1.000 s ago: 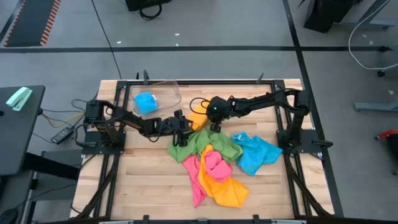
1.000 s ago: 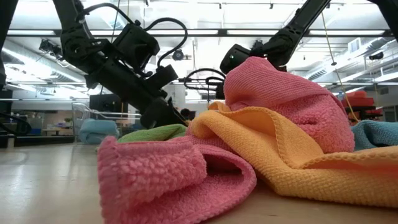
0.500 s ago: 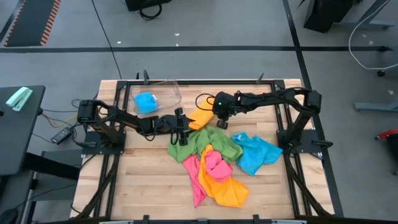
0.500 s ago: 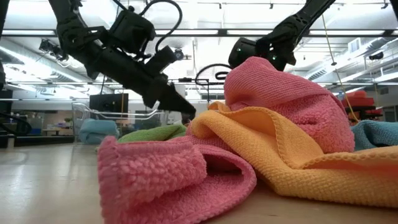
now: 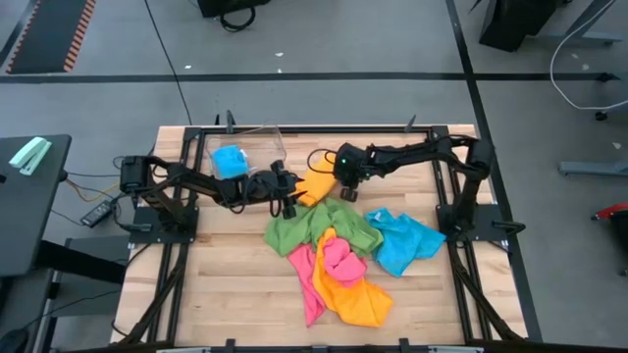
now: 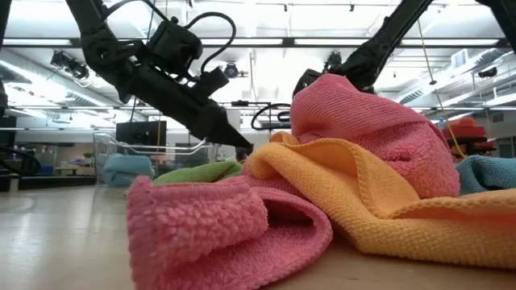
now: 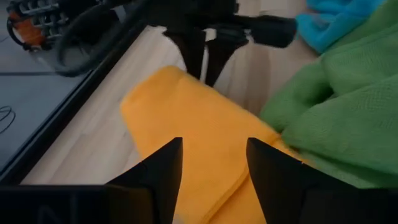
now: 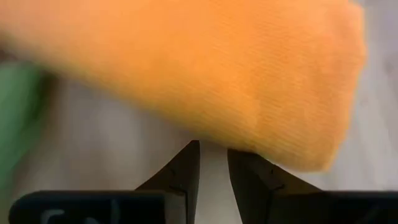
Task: Fold microfiber towels
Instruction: Fold the top orange microfiber towel
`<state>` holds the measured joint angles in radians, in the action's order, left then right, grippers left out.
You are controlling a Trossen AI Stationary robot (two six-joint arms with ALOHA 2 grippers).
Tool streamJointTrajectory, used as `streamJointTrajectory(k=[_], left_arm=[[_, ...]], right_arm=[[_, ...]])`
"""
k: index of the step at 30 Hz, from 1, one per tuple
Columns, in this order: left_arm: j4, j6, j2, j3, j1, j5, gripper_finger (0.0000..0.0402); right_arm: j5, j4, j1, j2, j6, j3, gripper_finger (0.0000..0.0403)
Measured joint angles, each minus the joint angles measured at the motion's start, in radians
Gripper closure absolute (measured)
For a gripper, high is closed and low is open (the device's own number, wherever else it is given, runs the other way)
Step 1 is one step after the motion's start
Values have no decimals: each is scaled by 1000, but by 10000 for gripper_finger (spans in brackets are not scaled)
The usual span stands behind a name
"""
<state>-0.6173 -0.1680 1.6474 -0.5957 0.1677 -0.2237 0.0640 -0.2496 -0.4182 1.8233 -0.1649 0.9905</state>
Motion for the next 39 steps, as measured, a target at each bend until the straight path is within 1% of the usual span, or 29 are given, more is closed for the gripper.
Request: streamJointTrajectory(k=[2, 3, 7, 11, 14, 16, 19, 22, 28, 31, 36, 39], left_arm=[[5, 0, 0, 0, 0, -1, 216], [5, 0, 0, 0, 0, -3, 216], [3, -9, 0, 0, -1, -19, 218], [3, -27, 0, 0, 0, -54, 223], [13, -37, 0, 0, 0, -63, 225], [30, -72, 0, 0, -1, -63, 225], [74, -145, 0, 0, -12, -64, 224], [82, -209, 0, 0, -21, -64, 228], [49, -312, 0, 0, -5, -63, 228], [19, -315, 0, 0, 0, -64, 230], [10, -309, 0, 0, -4, -61, 235], [14, -293, 0, 0, -4, -61, 237]], right_arm=[[8, 24, -32, 4, -15, 0, 311], [-4, 44, -52, 9, -25, 0, 311], [14, 149, -109, 11, -106, -1, 311], [-20, 248, -159, 11, -169, -1, 311], [-20, 262, -191, 11, -199, -1, 311], [-20, 230, -207, 7, -203, -1, 313], [-26, 149, -210, -14, -177, -1, 316], [-43, 94, -190, -37, -139, -1, 320], [-95, 101, -166, -68, -4, 20, 322], [-99, 114, -174, -71, 46, 44, 319], [-153, 191, -214, -69, 50, 50, 288], [-242, 228, -257, -68, 87, 50, 258]])
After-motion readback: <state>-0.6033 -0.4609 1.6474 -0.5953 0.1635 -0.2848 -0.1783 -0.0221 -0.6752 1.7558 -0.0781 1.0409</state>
